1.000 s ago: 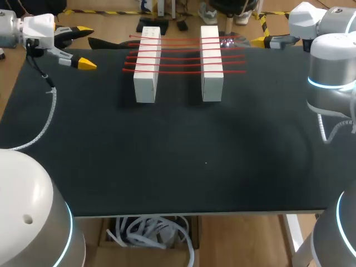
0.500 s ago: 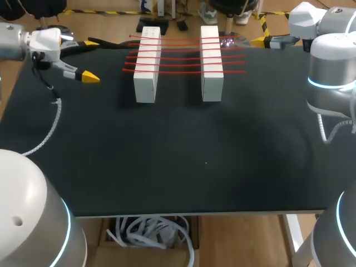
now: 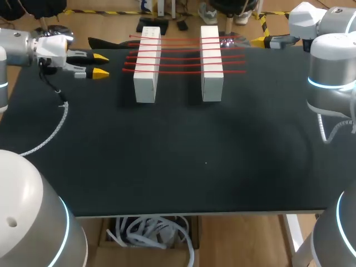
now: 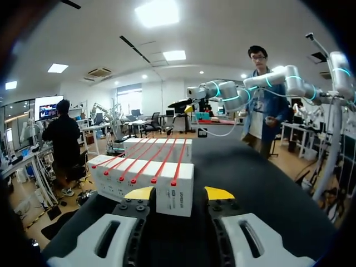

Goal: Grab the tape and strap the tape.

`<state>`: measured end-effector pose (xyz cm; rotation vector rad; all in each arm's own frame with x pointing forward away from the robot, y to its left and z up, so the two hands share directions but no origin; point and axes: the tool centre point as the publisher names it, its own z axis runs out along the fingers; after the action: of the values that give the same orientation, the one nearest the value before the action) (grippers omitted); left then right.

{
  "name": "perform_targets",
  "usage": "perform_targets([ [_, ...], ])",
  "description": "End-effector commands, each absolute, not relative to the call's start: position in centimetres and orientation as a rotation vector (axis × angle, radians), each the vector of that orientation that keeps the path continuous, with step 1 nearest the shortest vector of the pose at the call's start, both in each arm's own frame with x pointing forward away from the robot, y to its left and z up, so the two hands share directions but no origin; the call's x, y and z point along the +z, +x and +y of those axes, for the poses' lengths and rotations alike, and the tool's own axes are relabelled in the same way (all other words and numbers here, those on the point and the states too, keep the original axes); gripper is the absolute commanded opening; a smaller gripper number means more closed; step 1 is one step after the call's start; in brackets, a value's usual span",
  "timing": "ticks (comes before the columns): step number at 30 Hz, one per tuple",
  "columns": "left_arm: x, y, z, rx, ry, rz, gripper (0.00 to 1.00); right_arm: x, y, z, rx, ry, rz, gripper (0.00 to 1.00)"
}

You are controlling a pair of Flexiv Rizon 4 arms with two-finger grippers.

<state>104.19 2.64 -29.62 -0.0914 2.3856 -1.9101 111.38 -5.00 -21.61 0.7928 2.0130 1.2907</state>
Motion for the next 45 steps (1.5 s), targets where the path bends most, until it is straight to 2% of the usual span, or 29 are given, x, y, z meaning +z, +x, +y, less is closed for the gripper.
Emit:
perform_targets([
  [1, -30.1, 105.2, 2.5, -1.929, -0.076, 2.398, 0.09, -21.6, 111.4, -5.0, 1.291, 0.793, 2.013, 1.0],
  [2, -30.2, 105.3, 2.4, -1.934, -0.075, 2.401, 0.13, -21.6, 111.4, -5.0, 1.291, 0.793, 2.013, 1.0],
  [6, -30.2, 105.7, 2.1, -1.95, -0.06, 2.389, 0.1, -21.6, 111.4, -5.0, 1.291, 0.793, 2.013, 1.0],
  [8, -30.1, 105.9, 1.9, -1.954, -0.053, 2.388, 0.28, -21.6, 111.4, -5.0, 1.291, 0.793, 2.013, 1.0],
  [13, -30.3, 106.0, 1.7, -1.962, -0.042, 2.387, 0.4, -21.6, 111.4, -5.0, 1.291, 0.793, 2.013, 1.0],
  [16, -30.4, 106.2, 1.6, -1.966, -0.038, 2.382, 0.35, -21.6, 111.4, -5.0, 1.291, 0.793, 2.013, 1.0],
  [21, -30.6, 106.3, 1.5, -1.974, -0.025, 2.382, 0.4, -21.6, 111.4, -5.0, 1.291, 0.793, 2.013, 1.0],
  [29, -31.1, 106.4, 0.9, -1.983, -0.003, 2.381, 0.36, -21.6, 111.4, -5.0, 1.291, 0.793, 2.013, 1.0],
  [45, -31.9, 106.7, 0.2, -1.992, 0.025, 2.369, 0.36, -21.6, 111.4, -5.0, 1.291, 0.793, 2.013, 1.0],
])
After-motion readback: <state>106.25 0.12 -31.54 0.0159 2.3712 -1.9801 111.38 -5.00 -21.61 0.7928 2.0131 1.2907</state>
